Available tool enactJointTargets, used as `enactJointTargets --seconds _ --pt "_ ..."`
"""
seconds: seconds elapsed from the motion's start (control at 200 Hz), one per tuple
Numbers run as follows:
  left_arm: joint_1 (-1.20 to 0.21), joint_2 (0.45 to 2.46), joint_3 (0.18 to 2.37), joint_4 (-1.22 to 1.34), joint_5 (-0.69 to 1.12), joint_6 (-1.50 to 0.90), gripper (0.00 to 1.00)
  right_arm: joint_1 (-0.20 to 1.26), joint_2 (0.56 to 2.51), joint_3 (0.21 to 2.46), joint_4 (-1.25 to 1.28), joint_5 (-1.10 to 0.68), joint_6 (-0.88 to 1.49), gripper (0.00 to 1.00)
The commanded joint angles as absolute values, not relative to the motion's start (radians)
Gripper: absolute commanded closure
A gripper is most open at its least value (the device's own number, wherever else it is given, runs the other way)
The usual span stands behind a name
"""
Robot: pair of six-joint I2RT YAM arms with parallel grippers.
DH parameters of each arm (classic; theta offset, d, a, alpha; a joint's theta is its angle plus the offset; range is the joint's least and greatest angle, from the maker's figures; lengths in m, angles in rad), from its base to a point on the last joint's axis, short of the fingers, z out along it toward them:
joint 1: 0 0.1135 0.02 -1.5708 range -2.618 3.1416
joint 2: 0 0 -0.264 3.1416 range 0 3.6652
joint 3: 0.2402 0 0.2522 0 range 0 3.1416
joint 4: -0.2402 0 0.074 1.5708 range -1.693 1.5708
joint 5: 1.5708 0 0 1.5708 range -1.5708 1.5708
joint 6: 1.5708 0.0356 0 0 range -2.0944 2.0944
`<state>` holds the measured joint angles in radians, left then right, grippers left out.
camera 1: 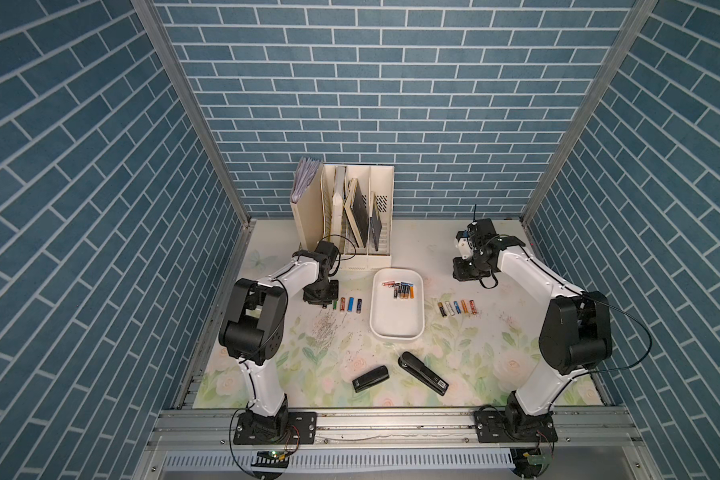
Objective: Take the batteries out of the storage box
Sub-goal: Place the battery at the center of the board.
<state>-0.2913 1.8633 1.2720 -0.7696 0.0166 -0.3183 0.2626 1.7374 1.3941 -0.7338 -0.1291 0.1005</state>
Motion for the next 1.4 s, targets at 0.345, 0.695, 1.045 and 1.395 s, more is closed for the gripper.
enactJointTargets --seconds 0.345,0.695,1.045,1.395 --pt "-0.278 1.914 1.27 -0.741 0.031 -0.287 0.8 0.261 1.756 1.423 -0.775 -0.104 0.124 0.73" --pt "-0.277 1.921 1.256 -0.734 0.032 -0.292 0.76 0.262 1.758 1.433 -0.781 -0.101 0.124 0.73" --pt "-0.278 1.903 1.274 -0.752 0.02 -0.302 0.67 0.262 1.754 1.426 -0.776 -0.104 0.124 0.73" --pt "-0.22 1.753 1.337 -0.717 0.373 -0.337 0.43 0.265 1.72 1.394 -0.747 -0.106 0.136 0.73"
